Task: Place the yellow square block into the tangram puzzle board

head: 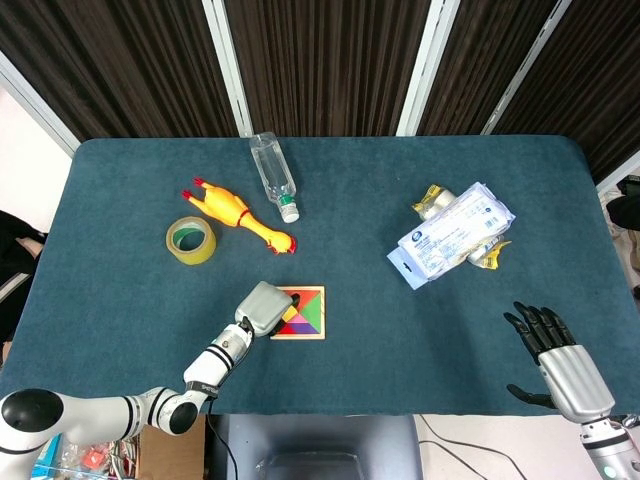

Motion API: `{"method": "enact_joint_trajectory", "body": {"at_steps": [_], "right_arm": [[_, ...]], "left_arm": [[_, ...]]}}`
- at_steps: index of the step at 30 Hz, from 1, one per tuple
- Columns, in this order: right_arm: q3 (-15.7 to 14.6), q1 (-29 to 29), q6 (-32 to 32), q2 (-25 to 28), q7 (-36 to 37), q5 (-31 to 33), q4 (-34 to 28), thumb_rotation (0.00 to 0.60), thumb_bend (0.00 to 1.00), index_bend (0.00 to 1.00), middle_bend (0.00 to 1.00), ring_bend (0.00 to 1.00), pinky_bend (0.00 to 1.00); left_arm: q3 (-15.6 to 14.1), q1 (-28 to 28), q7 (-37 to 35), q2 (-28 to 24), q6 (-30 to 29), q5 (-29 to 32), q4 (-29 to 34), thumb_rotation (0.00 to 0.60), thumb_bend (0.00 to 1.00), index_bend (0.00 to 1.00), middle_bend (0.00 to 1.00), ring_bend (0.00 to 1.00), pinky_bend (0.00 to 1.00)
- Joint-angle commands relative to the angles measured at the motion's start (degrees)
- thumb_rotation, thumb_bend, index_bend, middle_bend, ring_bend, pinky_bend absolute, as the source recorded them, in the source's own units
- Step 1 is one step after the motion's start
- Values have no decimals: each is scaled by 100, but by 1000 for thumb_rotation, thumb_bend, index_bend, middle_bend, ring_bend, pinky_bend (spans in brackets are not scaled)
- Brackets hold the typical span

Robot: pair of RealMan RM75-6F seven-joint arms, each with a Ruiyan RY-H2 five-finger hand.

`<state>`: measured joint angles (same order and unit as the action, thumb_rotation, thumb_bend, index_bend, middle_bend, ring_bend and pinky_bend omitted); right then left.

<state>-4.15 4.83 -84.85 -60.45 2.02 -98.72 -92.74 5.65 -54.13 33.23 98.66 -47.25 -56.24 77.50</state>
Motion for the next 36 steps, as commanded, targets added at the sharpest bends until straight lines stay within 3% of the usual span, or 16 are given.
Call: {"method": "enact_joint_trajectory", "body": {"at_steps": [1, 36], "right_arm": [[0, 0, 1, -1, -4, -1, 0, 600, 156, 0, 0, 0, 0], [-4, -26, -51, 12, 41, -26, 11, 600, 156, 0, 0, 0, 0]], "left_arm": [[-3, 0, -7, -1, 1, -5, -1, 600, 372, 436, 1000, 1000, 1000], [-28, -43, -18, -72, -2, 30, 130, 600, 362, 287, 1000, 1000, 1000]]}}
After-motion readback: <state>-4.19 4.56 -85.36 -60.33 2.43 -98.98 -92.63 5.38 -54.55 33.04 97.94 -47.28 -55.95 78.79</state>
